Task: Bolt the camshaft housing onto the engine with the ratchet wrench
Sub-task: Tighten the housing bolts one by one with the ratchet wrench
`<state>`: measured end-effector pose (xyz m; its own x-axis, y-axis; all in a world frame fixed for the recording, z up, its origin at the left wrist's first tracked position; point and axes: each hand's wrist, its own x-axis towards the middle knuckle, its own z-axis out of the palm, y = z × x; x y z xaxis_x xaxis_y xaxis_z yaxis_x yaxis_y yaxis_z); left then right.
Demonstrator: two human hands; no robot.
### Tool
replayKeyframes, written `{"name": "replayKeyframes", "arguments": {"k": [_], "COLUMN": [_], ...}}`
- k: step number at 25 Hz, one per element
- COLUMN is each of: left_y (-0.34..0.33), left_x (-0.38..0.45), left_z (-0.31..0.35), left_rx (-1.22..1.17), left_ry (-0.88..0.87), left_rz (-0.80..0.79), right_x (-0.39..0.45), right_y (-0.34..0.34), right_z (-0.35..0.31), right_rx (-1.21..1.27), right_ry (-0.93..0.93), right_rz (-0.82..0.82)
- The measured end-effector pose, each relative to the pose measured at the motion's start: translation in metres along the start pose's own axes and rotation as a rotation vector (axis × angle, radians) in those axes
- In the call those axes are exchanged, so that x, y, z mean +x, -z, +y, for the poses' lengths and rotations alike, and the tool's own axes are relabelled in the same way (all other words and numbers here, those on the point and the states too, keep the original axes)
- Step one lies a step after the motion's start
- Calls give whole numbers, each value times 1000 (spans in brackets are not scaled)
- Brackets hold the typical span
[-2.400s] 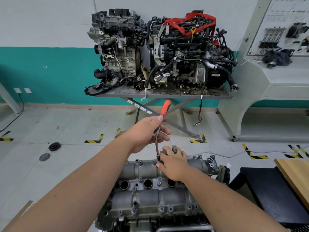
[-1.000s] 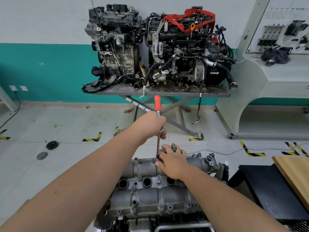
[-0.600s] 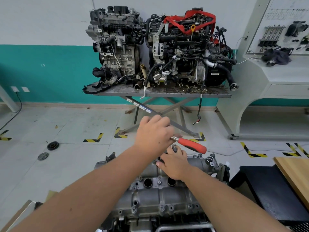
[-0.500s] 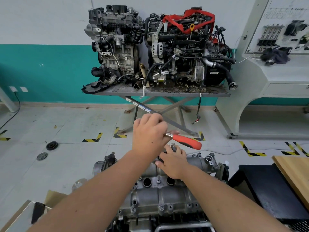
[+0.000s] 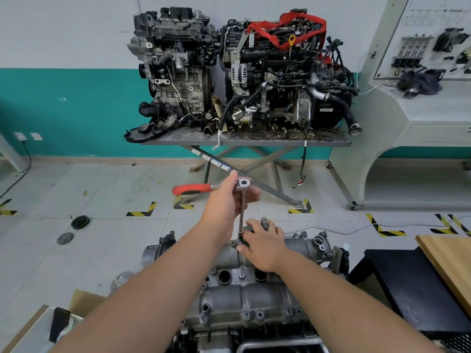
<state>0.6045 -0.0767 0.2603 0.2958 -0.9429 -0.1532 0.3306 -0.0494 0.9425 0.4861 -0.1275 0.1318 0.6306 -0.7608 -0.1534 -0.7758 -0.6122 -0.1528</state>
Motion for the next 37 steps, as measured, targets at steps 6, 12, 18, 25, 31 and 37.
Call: {"name": "replayKeyframes", "arguments": {"k": [6,12,18,25,31,37], "left_y": [0,-8,6,1,-9,-13], "left_x": [8,6,-8,1,-9,4], "left_z": [39,65,18,-16,-19,2], "left_rx": [572,1528,1808,1166,356,-181], "left_ry": [130,-167,-1316,-868,-596,-6], "left_rz": [-89,-266,122,234,183,106], "right_x": [-1,-2,-3,-3,-3,-2], "right_y": [2,5,2,2,1,0], "right_z": [-1,-2,-3,-2,-2,-2], "right_rx": [-9,-1,-23,-6,2,2], "right_ry": [10,4,2,10,9,8], "right_rz": [-16,-39,26,10,18,32]}}
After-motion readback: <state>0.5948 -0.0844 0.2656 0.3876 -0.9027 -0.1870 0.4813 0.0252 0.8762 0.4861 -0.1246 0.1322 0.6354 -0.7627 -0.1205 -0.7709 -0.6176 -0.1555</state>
